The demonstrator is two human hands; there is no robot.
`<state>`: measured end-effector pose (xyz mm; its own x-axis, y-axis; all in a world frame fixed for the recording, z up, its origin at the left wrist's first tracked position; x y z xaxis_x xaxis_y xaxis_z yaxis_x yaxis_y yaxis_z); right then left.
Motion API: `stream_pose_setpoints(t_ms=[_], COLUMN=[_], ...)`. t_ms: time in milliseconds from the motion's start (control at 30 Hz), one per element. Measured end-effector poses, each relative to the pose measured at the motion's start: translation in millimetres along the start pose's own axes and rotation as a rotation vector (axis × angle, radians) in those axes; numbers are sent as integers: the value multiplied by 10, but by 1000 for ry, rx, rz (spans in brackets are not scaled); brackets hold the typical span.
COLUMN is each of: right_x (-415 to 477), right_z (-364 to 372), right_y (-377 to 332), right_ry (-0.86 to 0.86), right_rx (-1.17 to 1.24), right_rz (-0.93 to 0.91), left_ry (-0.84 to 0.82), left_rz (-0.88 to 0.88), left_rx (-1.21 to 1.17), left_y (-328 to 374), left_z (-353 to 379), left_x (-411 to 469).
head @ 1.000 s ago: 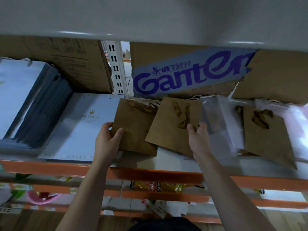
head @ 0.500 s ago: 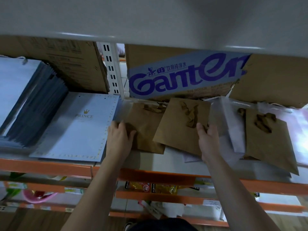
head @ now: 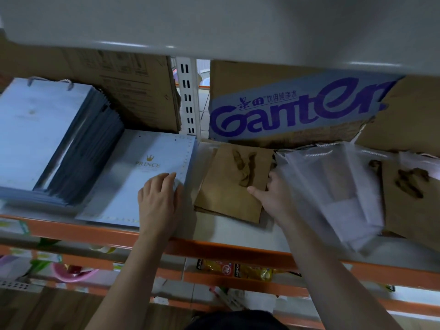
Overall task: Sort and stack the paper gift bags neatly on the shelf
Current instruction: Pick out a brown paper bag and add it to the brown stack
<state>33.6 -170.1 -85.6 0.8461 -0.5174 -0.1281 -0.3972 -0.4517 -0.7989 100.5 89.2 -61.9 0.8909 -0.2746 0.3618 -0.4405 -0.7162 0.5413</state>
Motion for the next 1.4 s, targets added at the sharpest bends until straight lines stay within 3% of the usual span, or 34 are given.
stream_pose_setpoints(t_ms=[133, 467, 633, 767, 933, 1067, 1167, 1300, 1400], right_x=[0, -35, -238, -430, -633, -836, -812, -780, -737], right_z=[32, 53, -135, -747, -1678, -2254, -2547, -2759, -2806], right_y=[-14, -152, -146, 75, 645, 1044, 1423, 1815, 1882], right_ry=[54, 146, 158, 301, 550, 675, 545, 429, 397], right_rx=[-340, -533, -413, -329, -355, -491, -723, -728, -839], right_rz=[-54, -85, -187, -192, -70, -82, 39, 363, 401], left_ry=[-39, -79, -105, -167, -299, -371, -398, -406, -368], left_rz=[44, 51, 106, 195, 249, 309, 343, 320, 273], left_rx=[-7, -26, -57, -113, -146, -202, -207, -202, -218], left_y=[40, 57, 329, 802, 1526, 2065, 2373, 2576, 2607], left_z=[38, 47, 109, 325, 799, 1170, 1364, 1531, 1560], left_x=[-14, -40, -26, -23, -161, -365, -481, -568, -621])
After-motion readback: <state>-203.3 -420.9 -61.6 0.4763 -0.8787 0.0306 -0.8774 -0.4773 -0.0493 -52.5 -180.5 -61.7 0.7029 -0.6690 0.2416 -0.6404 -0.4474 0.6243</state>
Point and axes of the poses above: each hand's wrist, its own x-axis towards the middle knuckle, its own z-axis out of the palm, y = z × x, the point moved 5 cm from there along x, towards the middle knuckle, and after that the axes turned 13 degrees about -x, right-handed, at the moved point
